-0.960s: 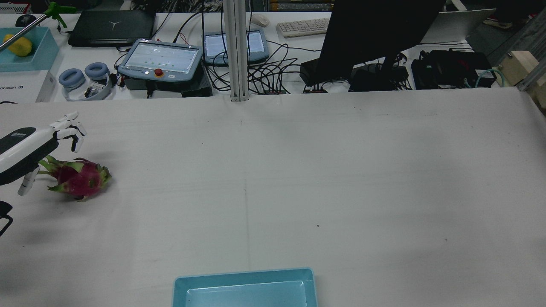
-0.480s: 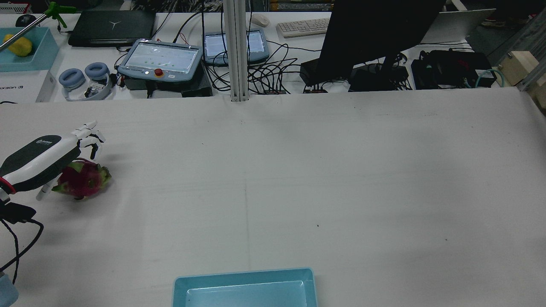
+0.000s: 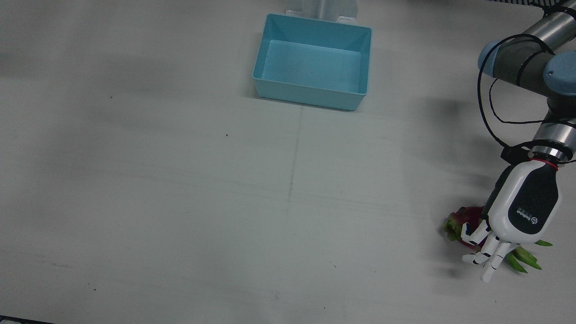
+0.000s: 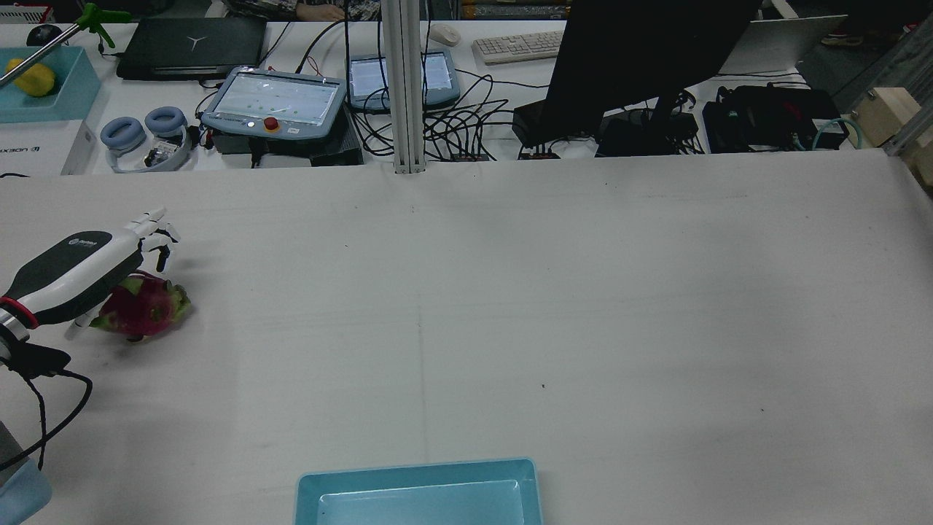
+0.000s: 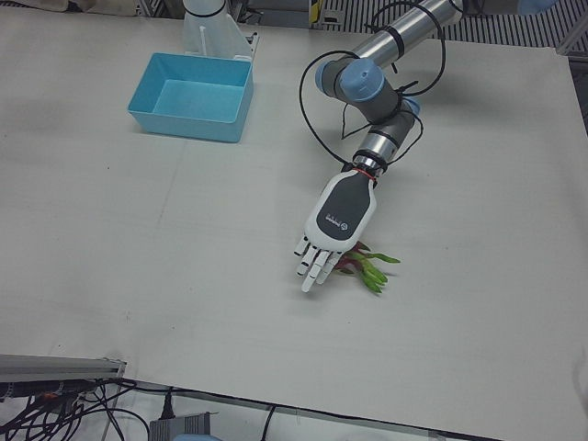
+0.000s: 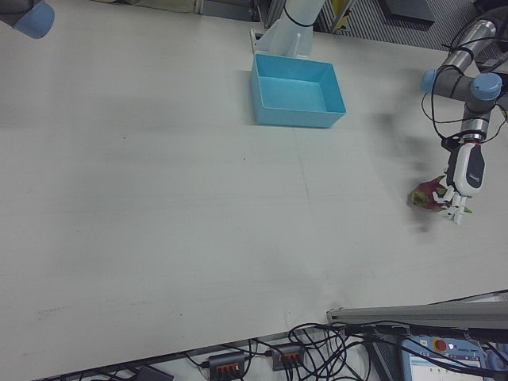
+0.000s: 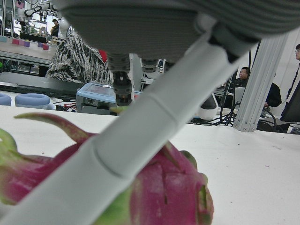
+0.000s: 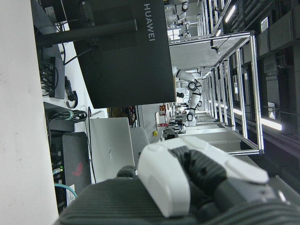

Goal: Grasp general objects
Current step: 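Reach the left hand down over the pink dragon fruit, then close the left hand's fingers around the dragon fruit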

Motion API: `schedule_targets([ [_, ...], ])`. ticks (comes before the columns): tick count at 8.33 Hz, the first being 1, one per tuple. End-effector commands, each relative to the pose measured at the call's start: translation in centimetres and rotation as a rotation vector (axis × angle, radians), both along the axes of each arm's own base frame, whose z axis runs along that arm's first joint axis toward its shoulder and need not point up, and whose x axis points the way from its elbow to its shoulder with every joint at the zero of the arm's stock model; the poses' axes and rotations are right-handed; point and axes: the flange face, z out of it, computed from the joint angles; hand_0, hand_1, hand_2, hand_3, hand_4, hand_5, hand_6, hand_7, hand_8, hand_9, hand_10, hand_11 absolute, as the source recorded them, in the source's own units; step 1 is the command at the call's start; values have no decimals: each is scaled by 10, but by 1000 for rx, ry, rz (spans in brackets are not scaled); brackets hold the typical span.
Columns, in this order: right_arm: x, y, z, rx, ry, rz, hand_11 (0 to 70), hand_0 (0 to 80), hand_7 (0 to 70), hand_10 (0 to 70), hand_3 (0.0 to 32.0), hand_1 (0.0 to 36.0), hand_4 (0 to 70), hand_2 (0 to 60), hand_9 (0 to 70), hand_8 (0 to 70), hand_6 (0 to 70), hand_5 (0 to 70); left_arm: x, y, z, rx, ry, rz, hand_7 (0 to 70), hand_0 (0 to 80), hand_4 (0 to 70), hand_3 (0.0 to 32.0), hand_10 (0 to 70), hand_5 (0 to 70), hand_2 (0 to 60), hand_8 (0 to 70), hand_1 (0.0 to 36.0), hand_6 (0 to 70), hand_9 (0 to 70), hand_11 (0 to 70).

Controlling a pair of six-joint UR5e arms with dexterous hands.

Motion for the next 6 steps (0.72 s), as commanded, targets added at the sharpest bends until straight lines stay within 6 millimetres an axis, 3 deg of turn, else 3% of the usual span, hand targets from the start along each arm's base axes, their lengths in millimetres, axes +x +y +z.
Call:
schedule_targets([
  [1, 0, 0, 0, 0, 0, 0, 0, 0, 0, 0, 0, 0, 0, 0, 0, 0, 0, 0, 7, -6, 10, -16, -23, -2, 424, 800, 0, 0, 0, 700, 600, 0, 360, 0, 70, 0],
  [3, 0, 0, 0, 0, 0, 0, 0, 0, 0, 0, 0, 0, 0, 0, 0, 0, 0, 0, 34, 2, 11, -22, -29, 44, 438, 800, 0, 0, 0, 700, 600, 0, 360, 0, 73, 0],
  [6, 0, 0, 0, 0, 0, 0, 0, 0, 0, 0, 0, 0, 0, 0, 0, 0, 0, 0, 36, 2, 10, -25, -32, 27, 461, 800, 0, 0, 0, 700, 600, 0, 360, 0, 78, 0],
])
